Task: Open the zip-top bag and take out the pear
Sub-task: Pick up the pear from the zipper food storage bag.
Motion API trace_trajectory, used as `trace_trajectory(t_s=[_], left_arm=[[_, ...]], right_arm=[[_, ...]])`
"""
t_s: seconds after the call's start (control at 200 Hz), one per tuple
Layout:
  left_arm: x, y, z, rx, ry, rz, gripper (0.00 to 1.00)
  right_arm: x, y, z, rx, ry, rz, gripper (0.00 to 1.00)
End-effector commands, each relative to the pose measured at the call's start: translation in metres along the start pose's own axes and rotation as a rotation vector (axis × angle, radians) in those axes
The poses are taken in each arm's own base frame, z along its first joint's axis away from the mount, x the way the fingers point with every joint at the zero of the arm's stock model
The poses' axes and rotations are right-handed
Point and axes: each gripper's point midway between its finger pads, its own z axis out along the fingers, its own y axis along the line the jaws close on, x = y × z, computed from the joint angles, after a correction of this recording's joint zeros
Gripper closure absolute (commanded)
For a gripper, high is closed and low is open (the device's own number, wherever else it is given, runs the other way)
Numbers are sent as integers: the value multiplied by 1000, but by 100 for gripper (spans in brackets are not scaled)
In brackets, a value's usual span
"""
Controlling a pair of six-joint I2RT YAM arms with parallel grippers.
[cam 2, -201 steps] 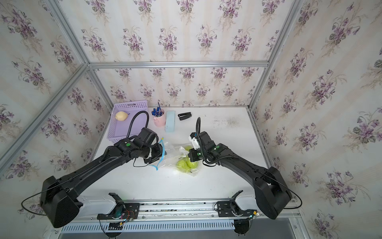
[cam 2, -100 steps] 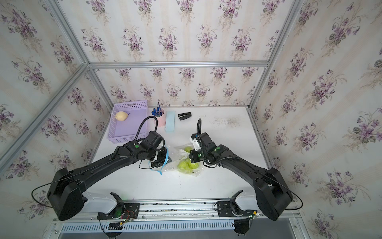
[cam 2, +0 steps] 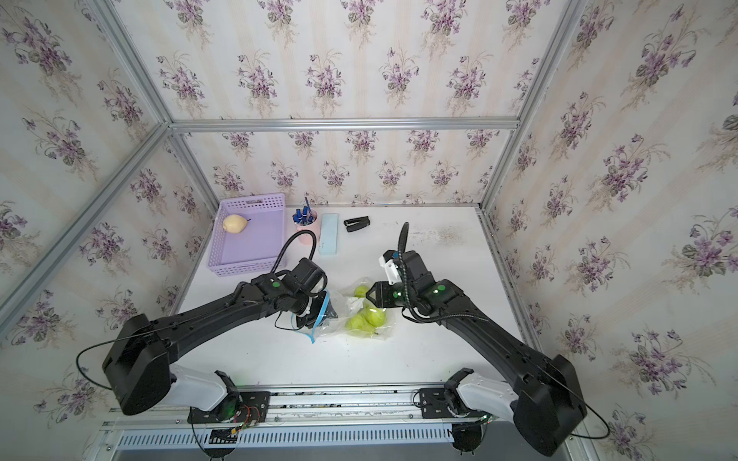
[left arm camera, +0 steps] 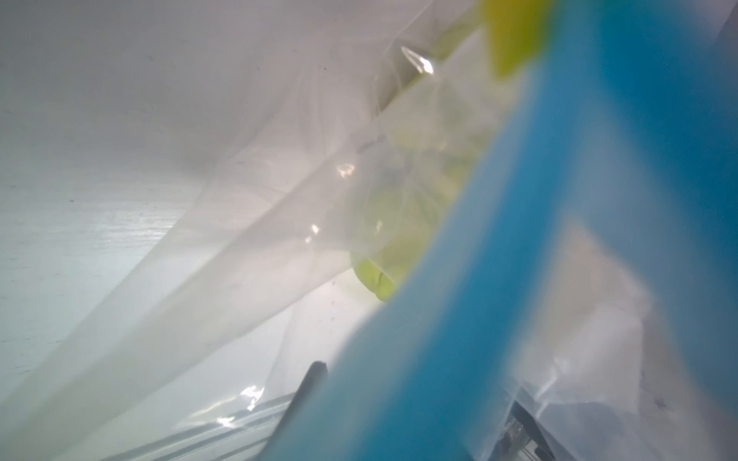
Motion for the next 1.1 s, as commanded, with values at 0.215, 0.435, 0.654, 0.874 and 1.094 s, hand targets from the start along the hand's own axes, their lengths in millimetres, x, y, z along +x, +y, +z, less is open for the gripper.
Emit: trace_trajectory(t_s=[0.215, 0.435, 0.654, 0.874, 1.094], left_arm=[[-21, 15, -36, 2, -255, -127, 66], [-17, 28, -52, -62, -353, -140, 66], [-13, 45, -82, -129, -486, -157, 63], [-10, 44, -74, -109, -478, -154, 63], [0, 36, -53, -55, -398, -125, 62]], right_arm=[[89, 15, 18, -112, 292, 136, 60], [102, -14, 49, -32, 268, 273, 72], [76, -19, 69, 0, 170, 346, 72], [51, -19, 80, 66, 133, 366, 70], [72, -42, 94, 159, 212, 380, 73]])
